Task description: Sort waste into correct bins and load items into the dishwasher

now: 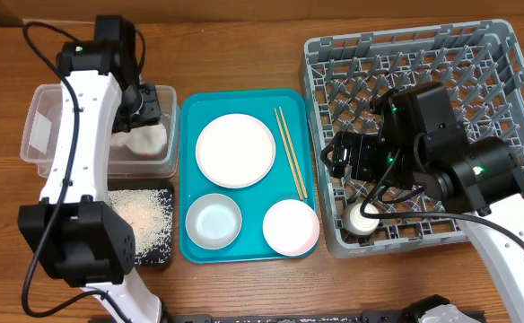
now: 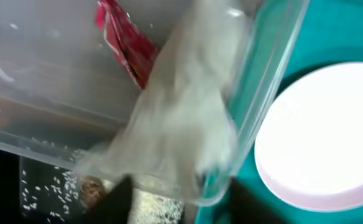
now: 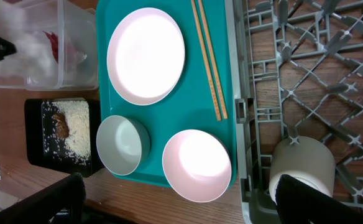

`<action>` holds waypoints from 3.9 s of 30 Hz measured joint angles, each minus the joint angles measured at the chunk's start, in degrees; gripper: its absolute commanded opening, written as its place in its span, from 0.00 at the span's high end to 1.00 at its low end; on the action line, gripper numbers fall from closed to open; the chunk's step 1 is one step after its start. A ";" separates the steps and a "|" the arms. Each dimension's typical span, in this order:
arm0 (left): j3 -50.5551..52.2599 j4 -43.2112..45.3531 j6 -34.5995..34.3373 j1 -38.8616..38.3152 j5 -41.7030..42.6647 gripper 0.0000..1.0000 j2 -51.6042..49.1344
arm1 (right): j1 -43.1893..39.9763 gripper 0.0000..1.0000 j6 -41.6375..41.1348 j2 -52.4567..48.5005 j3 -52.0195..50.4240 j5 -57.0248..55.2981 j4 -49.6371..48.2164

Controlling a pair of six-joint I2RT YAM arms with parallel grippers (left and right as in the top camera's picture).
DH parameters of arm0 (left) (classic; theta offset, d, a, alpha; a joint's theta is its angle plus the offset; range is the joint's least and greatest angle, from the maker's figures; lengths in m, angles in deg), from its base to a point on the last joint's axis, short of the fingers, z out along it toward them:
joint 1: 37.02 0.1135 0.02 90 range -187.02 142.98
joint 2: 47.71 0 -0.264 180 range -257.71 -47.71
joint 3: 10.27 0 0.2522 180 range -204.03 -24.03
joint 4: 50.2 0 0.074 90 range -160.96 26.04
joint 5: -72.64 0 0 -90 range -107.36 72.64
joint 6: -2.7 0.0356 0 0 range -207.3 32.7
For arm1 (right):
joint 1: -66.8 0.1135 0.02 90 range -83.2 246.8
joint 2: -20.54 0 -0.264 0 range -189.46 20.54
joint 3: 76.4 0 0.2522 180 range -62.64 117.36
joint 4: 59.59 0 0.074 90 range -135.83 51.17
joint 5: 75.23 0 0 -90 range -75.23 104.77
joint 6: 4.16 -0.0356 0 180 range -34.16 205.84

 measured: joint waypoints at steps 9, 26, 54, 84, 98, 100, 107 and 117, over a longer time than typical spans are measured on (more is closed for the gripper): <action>0.00 -3.69 0.61 0.02 3.89 0.00 7.98 | -0.02 0.00 0.02 0.00 0.00 -0.02 -0.04; -0.74 -15.02 0.09 -9.92 13.46 0.00 34.21 | 0.00 0.00 0.02 0.00 0.00 0.00 0.00; 57.16 52.17 1.86 -12.22 9.51 0.00 67.14 | 0.00 0.00 0.00 0.00 0.00 -0.02 0.00; 103.97 73.53 1.86 -11.08 8.68 0.00 108.00 | 0.00 0.00 0.02 0.00 0.00 -0.02 0.02; 104.91 73.96 1.86 -11.08 8.02 0.00 108.04 | -0.02 0.00 0.02 0.00 0.00 -0.02 0.00; 104.91 73.99 1.86 -11.08 8.02 0.00 108.04 | 0.00 0.00 0.00 0.00 0.00 -0.02 0.02; 104.91 73.96 1.86 -11.08 8.02 0.00 108.04 | -0.02 0.00 -0.02 0.00 0.00 0.02 -0.46; 104.91 73.96 1.86 -11.08 8.00 0.00 108.04 | 7.61 0.24 -0.11 -1.62 -1.38 6.58 -8.17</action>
